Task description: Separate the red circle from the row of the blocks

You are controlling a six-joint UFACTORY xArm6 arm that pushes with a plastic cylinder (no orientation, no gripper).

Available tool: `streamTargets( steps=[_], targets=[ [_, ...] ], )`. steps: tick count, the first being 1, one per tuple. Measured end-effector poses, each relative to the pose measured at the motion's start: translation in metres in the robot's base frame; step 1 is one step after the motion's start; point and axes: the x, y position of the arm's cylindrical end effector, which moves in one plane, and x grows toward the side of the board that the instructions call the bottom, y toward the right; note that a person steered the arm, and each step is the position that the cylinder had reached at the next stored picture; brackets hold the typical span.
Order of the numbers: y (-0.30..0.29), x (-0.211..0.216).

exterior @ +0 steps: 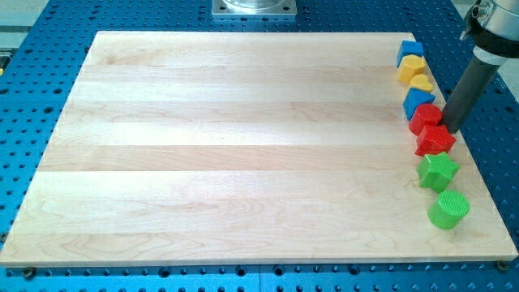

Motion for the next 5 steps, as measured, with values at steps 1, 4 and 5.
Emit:
streamTargets(
  steps=[1,4,5],
  targets=[
    [0.000,0.000],
    [-0.050,0.000],
    [-0.099,0.000]
  ],
)
